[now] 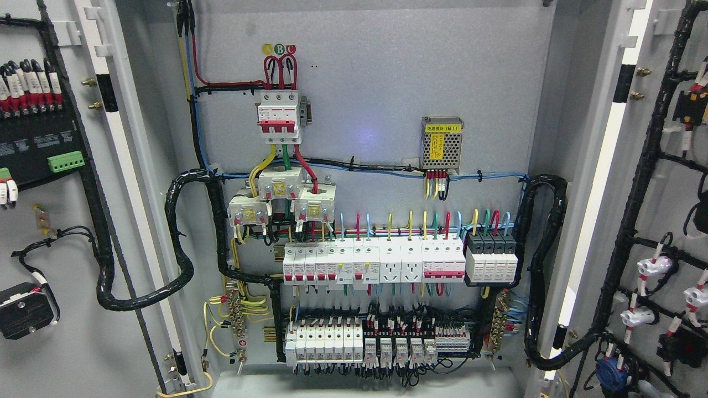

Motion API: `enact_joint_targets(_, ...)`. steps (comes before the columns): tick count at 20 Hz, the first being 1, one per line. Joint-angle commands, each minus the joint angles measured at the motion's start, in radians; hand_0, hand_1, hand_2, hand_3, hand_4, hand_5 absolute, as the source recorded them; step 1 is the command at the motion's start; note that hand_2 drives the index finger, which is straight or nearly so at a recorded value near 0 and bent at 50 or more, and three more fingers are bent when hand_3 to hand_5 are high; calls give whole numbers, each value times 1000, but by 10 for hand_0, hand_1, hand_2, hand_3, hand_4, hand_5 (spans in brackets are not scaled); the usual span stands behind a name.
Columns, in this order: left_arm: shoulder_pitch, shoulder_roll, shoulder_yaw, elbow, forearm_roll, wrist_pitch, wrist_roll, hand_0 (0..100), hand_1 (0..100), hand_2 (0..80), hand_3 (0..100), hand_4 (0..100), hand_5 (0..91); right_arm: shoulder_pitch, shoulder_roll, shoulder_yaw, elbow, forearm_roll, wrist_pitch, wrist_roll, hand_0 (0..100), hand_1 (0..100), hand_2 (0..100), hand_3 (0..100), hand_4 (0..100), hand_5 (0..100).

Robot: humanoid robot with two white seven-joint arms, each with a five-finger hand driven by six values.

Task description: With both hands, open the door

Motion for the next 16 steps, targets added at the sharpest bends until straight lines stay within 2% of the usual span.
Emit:
enact_joint_targets(1, 54, -79, -237, 0, -119, -5, 0, 0, 0, 0, 0, 0, 0, 0, -1, 94, 123, 57, -1, 3, 191, 0, 0, 0, 0, 0)
enact_joint_targets(4, 73, -109, -303, 64, -158, -2, -2, 0, 0, 0, 0, 0, 0, -3, 0, 128, 192, 69, -1, 4, 191, 0, 0, 0, 0, 0)
enact_joint_targets(8, 66, -175, -390, 271, -202, 0, 0, 0, 0, 0, 0, 0, 0, 1, 2, 211, 337, 150, -9, 6, 191, 0, 0, 0, 0, 0)
enact_joint_targets(11, 50, -236, -436, 444, -265, -3, -2, 0, 0, 0, 0, 0, 0, -5, 11, 267, 493, 182, -58, 6, 191, 0, 0, 0, 0, 0)
enact_joint_targets(14, 34, -293, -450, 598, -300, -3, -2, 0, 0, 0, 0, 0, 0, -8, 17, 323, 639, 225, -92, 6, 191, 0, 0, 0, 0, 0)
enact_joint_targets(16, 14, -322, -485, 720, -348, -3, -2, 0, 0, 0, 0, 0, 0, -8, 40, 346, 750, 245, -101, 6, 191, 0, 0, 0, 0, 0)
